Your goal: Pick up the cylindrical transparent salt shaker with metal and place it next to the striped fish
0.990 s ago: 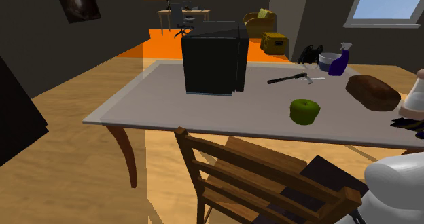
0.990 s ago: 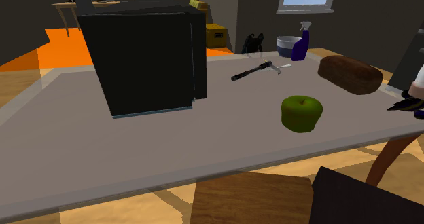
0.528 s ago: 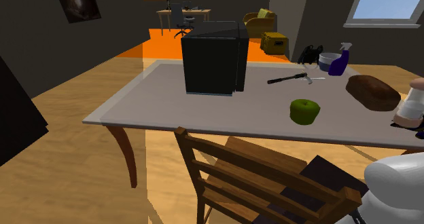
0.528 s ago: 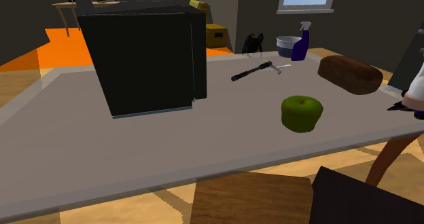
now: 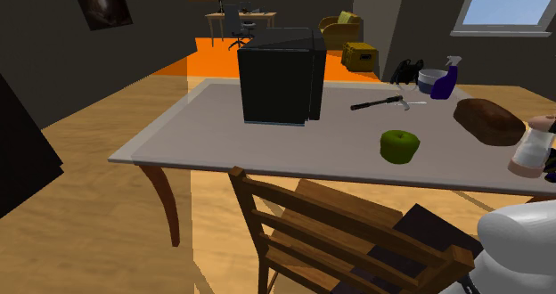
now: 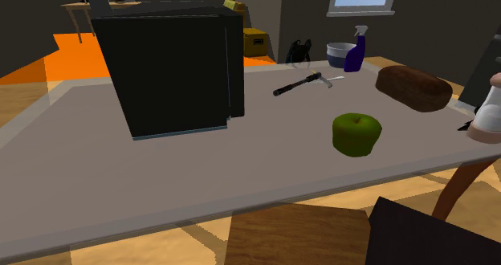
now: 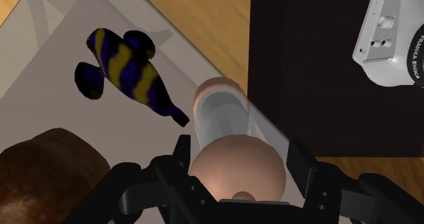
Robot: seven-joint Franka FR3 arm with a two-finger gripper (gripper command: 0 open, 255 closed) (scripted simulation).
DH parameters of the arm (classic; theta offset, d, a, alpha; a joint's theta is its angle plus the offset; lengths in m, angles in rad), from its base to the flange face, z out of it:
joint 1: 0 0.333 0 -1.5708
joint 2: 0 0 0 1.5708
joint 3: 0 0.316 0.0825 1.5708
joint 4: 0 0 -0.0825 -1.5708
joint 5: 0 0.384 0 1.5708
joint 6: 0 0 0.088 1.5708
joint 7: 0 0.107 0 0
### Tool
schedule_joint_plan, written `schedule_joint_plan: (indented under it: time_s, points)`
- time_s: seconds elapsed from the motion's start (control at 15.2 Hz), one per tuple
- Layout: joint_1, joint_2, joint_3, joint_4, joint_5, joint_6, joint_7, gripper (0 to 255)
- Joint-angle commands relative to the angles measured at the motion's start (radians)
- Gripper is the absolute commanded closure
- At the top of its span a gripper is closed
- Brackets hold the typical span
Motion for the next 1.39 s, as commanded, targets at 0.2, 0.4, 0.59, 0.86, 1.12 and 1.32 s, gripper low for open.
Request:
schedule_joint_plan:
  time_s: [0.2,0.4,0.59,0.86,1.12,1.32]
  points:
    - [-0.006,-0.004,-0.021,-0.066,-0.017,0.064,0.007,255]
    - [-0.009,-0.001,-0.039,-0.110,-0.030,0.112,0.011,255]
    - [-0.009,-0.001,-0.039,-0.110,-0.030,0.112,0.011,255]
    - [-0.009,-0.001,-0.039,-0.110,-0.030,0.112,0.011,255]
    - [-0.009,-0.001,-0.039,-0.110,-0.030,0.112,0.011,0]
    - [-0.009,-0.001,-0.039,-0.110,-0.030,0.112,0.011,0]
